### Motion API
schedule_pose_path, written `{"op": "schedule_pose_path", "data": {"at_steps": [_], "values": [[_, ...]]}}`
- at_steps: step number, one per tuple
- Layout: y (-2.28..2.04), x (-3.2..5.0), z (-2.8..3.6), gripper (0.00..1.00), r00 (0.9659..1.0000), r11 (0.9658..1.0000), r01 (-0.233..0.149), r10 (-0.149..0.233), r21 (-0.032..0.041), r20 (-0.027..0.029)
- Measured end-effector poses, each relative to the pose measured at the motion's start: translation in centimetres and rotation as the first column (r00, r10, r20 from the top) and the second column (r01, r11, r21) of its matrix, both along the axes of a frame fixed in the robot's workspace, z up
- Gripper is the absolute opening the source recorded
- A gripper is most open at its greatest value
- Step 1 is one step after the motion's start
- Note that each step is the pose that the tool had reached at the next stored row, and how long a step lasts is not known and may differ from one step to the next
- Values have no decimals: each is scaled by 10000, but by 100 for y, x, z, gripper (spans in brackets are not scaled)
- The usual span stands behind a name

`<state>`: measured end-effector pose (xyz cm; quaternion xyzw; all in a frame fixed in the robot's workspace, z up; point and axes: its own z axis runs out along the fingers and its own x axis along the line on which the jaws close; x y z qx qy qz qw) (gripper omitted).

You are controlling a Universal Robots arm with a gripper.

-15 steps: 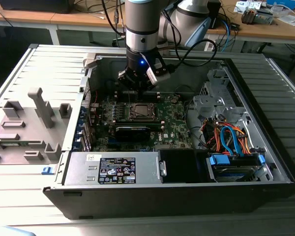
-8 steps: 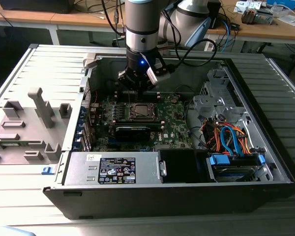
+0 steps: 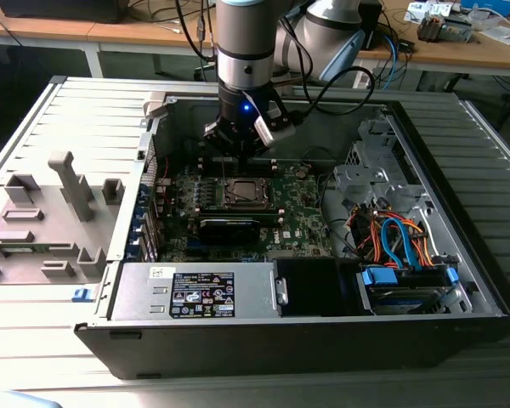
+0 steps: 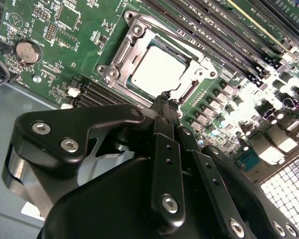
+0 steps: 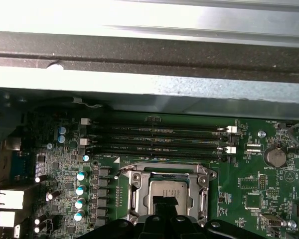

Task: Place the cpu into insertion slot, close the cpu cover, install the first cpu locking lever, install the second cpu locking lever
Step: 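Install the first cpu locking lever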

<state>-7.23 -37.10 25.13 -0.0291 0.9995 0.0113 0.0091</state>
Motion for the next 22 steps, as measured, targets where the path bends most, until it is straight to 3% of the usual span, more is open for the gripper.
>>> {"op": "schedule_pose_path", "data": {"at_steps": [4, 22], "values": [[-1, -3, 2, 11, 10000, 10000, -2, 2, -51, 1], [0, -20, 44, 11, 10000, 10000, -2, 2, -52, 2]]}}
